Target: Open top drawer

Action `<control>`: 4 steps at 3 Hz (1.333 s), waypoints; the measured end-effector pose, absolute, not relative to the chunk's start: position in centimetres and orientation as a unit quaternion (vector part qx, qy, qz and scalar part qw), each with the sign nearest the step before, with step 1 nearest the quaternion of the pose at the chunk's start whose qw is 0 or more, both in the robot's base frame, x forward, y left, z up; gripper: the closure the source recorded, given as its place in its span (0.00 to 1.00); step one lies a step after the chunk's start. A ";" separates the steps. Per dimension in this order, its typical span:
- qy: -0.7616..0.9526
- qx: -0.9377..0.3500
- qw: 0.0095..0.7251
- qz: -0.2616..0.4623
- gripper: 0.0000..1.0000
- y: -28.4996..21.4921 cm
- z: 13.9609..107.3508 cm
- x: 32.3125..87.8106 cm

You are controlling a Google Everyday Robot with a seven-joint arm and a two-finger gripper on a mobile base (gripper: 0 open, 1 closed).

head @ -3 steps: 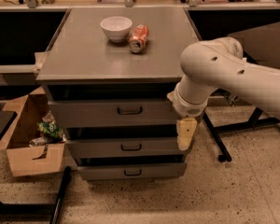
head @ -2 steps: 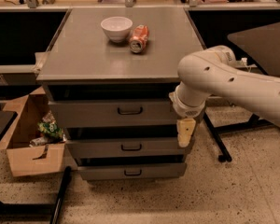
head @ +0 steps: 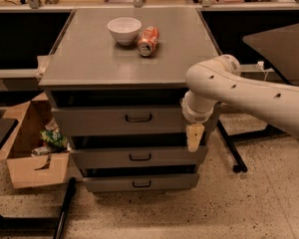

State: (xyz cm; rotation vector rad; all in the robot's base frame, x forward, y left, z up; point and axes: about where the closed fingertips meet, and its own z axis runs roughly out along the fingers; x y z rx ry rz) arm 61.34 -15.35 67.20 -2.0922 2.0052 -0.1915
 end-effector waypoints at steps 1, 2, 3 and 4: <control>0.692 -0.710 0.119 -0.056 0.00 -16.0 65.3 63.3; 0.697 -0.705 0.125 -0.041 0.18 -17.1 63.7 65.0; 0.697 -0.705 0.125 -0.041 0.42 -17.1 64.2 65.0; 0.697 -0.705 0.125 -0.041 0.65 -17.1 65.0 65.0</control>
Offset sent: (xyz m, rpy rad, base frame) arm 0.0594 -0.0312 -0.0484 0.0863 0.0341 -0.0332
